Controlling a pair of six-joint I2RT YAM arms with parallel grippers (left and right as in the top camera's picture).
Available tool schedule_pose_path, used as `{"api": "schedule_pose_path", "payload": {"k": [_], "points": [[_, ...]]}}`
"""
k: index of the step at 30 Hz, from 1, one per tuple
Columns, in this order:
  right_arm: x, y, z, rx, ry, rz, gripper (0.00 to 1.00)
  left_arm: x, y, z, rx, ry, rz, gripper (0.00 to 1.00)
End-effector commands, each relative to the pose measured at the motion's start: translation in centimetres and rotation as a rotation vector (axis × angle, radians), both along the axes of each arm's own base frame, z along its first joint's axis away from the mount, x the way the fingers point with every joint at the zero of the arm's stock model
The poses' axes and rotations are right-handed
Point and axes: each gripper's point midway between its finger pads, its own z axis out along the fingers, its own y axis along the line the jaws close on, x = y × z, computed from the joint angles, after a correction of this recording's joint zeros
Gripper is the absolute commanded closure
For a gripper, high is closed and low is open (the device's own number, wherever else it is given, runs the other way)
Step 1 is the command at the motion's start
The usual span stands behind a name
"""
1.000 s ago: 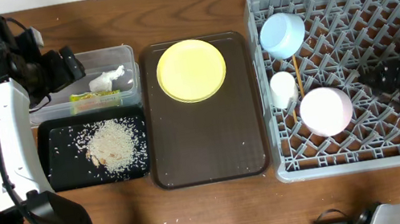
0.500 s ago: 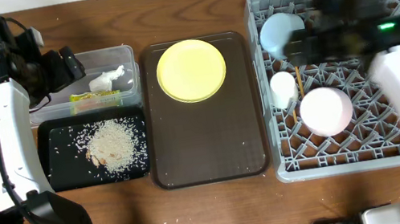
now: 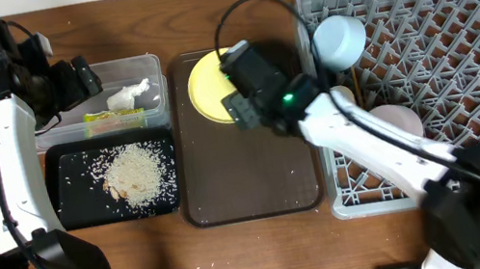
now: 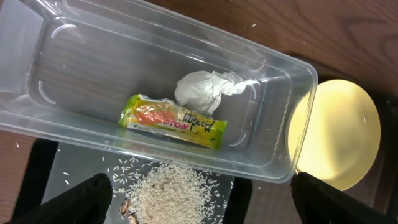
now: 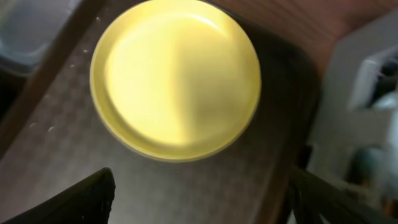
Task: Sort waste into correct bins and load items into the dishwasher rack
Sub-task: 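Move the right gripper back over the yellow plate on the tray, then lower the right gripper and grasp the rim of the yellow plate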
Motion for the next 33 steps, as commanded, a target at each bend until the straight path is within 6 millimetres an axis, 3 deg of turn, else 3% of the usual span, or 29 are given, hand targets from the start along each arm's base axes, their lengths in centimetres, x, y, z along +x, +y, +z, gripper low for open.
{"api": "schedule_pose_path", "payload": {"k": [1, 9, 16, 22, 28, 33], "points": [[1.4, 0.5, -1.3, 0.004, -0.019, -0.025, 0.14, 0.2, 0.3, 0.5, 0.004, -0.010, 0.013, 0.05], [0.8, 5.2, -7.3, 0.123, 0.115, 0.130, 0.26, 0.2, 0.3, 0.5, 0.004, -0.010, 0.013, 0.05], [-3.5, 6.3, -10.9, 0.140, 0.325, 0.217, 0.24, 0.2, 0.3, 0.5, 0.004, -0.010, 0.013, 0.05], [-9.1, 7.6, -10.9, 0.253, 0.585, 0.322, 0.21, 0.2, 0.3, 0.5, 0.004, -0.010, 0.013, 0.05], [-14.6, 9.3, -8.6, 0.432, 0.806, 0.525, 0.20, 0.2, 0.3, 0.5, 0.004, -0.010, 0.013, 0.05], [-15.4, 8.6, -7.7, 0.428, 0.831, 0.567, 0.21, 0.2, 0.3, 0.5, 0.004, -0.010, 0.013, 0.05]]}}
